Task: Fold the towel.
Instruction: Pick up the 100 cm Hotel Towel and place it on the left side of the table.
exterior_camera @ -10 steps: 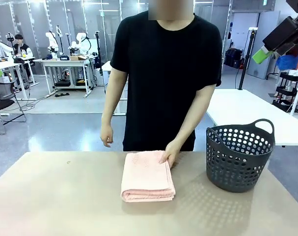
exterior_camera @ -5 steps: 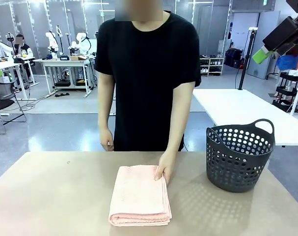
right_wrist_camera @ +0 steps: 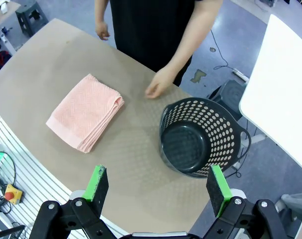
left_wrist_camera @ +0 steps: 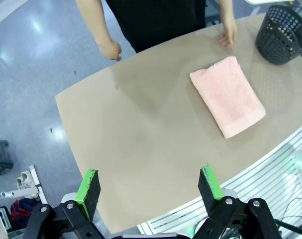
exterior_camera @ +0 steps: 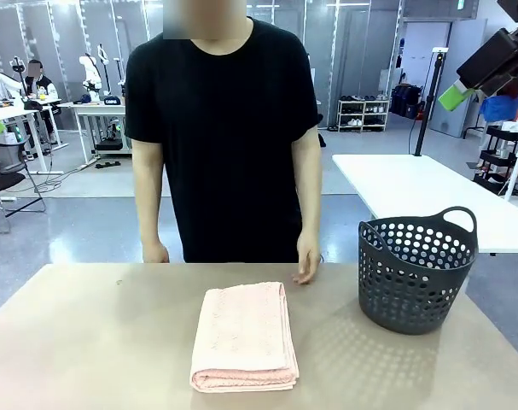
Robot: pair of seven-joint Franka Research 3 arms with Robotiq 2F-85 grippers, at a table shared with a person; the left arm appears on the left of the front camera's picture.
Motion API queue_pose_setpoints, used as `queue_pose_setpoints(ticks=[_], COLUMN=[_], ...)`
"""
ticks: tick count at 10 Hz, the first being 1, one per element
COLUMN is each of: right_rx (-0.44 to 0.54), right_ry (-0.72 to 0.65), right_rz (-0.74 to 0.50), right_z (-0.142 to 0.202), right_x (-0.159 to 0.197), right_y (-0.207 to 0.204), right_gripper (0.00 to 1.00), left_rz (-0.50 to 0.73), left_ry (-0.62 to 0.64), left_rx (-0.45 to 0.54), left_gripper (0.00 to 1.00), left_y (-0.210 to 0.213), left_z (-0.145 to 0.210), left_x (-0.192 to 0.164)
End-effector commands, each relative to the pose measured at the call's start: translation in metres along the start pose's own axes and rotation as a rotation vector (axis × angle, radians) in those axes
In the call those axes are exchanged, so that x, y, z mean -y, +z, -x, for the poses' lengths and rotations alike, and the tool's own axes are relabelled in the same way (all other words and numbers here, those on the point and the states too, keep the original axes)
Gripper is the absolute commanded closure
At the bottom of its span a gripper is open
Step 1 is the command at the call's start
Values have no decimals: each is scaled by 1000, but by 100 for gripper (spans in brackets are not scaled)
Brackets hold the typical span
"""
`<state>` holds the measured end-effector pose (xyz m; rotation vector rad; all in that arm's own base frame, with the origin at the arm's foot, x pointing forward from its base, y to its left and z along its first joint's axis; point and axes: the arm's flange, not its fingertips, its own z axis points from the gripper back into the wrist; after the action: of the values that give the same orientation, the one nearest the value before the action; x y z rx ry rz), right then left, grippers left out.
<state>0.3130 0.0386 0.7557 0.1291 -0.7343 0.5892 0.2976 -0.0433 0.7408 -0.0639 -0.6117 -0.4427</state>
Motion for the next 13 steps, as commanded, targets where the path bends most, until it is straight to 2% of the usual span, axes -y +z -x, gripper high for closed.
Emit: queue_pose_setpoints(ticks=[1,13], right_rx=[0,0], right_ry=[-7,-7], right_rz=[0,0], right_z=[-1,-1], right_x=[2,2], right_y=[0,0], right_gripper=[0,0], left_rz=[1,1], left_ry=[8,8], left_rx=[-3,-3], left_gripper=[0,0], left_y=[3,3], left_z=[-2,-2], left_x=[-1,-1])
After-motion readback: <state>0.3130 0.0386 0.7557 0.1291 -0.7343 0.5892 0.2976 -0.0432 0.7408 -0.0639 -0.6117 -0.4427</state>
